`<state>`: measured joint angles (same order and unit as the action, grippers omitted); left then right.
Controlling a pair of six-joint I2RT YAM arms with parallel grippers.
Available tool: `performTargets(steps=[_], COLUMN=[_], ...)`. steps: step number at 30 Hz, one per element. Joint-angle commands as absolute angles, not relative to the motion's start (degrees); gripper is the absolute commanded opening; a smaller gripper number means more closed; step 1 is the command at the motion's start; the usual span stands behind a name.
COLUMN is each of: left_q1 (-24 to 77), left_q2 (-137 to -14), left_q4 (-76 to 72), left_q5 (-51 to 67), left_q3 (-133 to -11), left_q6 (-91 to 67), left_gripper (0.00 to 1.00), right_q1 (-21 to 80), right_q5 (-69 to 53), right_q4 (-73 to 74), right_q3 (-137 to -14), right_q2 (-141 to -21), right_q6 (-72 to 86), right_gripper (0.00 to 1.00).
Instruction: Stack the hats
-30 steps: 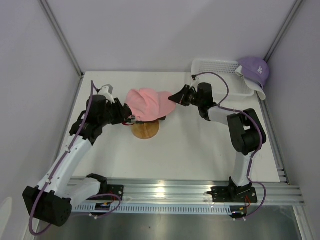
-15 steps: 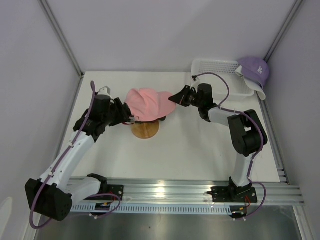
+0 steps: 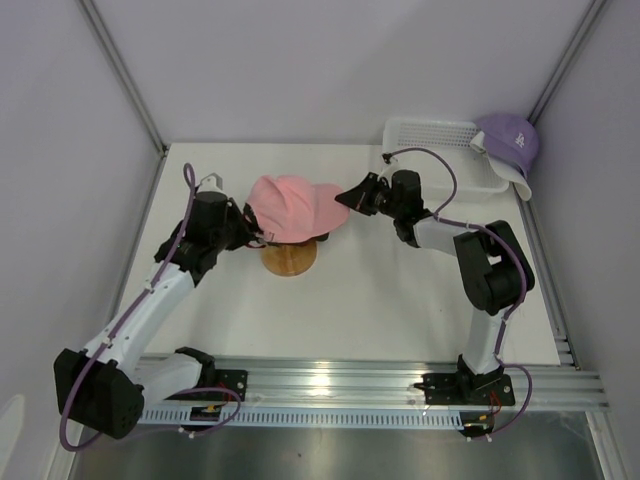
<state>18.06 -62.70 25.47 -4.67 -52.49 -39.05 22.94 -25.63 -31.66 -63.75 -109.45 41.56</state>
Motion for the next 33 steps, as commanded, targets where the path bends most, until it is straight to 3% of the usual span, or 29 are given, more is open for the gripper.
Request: performTargets(steps=[1, 8, 17, 20, 21, 24, 25, 28, 30, 33], left_q1=[18.4, 18.4, 18.3, 18.4, 18.4, 18.4, 18.4, 18.4, 18.4, 18.4], left_q2=[-64.7, -65.9, -60.6, -57.9, -56.9, -55.3, -54.2, -52.7, -52.3, -51.7], left_q4=[28.9, 26.5, 28.9, 31.3, 32.7, 34.3, 35.1, 36.2, 36.9, 38.3], left_q5=[-8.5, -8.1, -10.2, -10.5, -10.5, -10.1, -9.9, -8.9, -8.0, -6.9], left_q3=[-47.2, -40.4, -43.1, -45.1, -47.3, -50.8, -51.5, -54.4, -56.9, -59.2], left_q6=[-38.2, -40.1, -37.6, -35.8, -35.2, -33.0, -31.8, -29.5, -28.5, -26.1], left_gripper=[0.01, 0.01, 0.01, 0.09, 0.17, 0.32, 0.35, 0.51, 0.58, 0.69], right_q1=[23.9, 23.5, 23.5, 23.5, 23.5, 23.2, 22.9, 20.9, 18.1, 14.0], right_q5=[-19.3, -19.7, -20.1, -21.2, -21.3, -21.5, -21.6, -22.5, -22.8, -23.6], right_q4=[-25.8, -24.3, -23.4, -21.6, -20.6, -18.3, -16.5, -12.9, -9.3, -5.1], right_q3=[-63.4, -65.0, -65.7, -66.7, -66.9, -67.0, -67.0, -66.6, -67.3, -69.9], right_q2=[-110.4, -113.7, -115.8, -116.2, -116.3, -114.9, -114.2, -109.5, -104.9, -97.5], right_q6=[36.4, 37.4, 37.1, 36.9, 36.5, 35.5, 34.6, 33.3, 32.0, 29.5], right_gripper=[0.0, 0.0, 0.0, 0.0, 0.02, 0.33, 0.51, 0.71, 0.75, 0.91])
